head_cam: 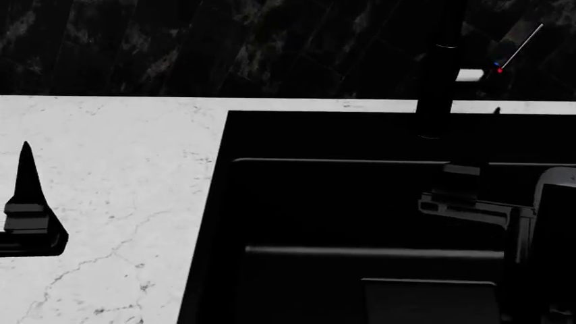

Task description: Turn the sink spout to the left.

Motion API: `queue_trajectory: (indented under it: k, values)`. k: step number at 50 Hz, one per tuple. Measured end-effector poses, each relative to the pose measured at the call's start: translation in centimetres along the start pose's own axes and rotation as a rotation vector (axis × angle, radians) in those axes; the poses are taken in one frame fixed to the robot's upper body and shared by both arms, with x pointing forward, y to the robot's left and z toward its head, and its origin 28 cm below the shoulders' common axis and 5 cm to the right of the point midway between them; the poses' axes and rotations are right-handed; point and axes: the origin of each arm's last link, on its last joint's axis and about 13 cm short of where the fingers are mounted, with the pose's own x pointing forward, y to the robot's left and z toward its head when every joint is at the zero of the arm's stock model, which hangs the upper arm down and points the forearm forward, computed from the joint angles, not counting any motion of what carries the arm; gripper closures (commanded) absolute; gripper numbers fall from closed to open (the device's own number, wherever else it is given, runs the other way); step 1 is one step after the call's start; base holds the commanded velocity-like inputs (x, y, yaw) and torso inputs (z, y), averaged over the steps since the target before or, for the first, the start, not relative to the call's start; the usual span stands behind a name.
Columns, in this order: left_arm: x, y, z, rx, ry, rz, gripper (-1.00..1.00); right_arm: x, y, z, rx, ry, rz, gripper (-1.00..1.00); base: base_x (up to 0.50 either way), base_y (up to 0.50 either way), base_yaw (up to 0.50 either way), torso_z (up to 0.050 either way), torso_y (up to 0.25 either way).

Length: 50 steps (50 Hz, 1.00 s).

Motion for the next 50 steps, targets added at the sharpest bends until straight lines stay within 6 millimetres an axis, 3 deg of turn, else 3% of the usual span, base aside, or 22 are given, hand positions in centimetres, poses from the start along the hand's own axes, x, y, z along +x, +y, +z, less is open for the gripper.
queue_trajectory:
  k: [18, 50]
  values:
    - [0.2, -0.3, 0.1, -0.01, 0.009, -0.015, -1.0, 2.5, 0.4, 1.4, -0.046, 0.024, -0.044, -1.0, 0.0, 0.0, 0.0, 0.0, 0.0]
    - [0.3, -0.5, 0.1, 0.017, -0.004, -0.02, -1.0, 4.5, 0.7, 2.9, -0.053, 0.017, -0.029, -1.0, 0.0, 0.0, 0.0, 0.0, 0.0]
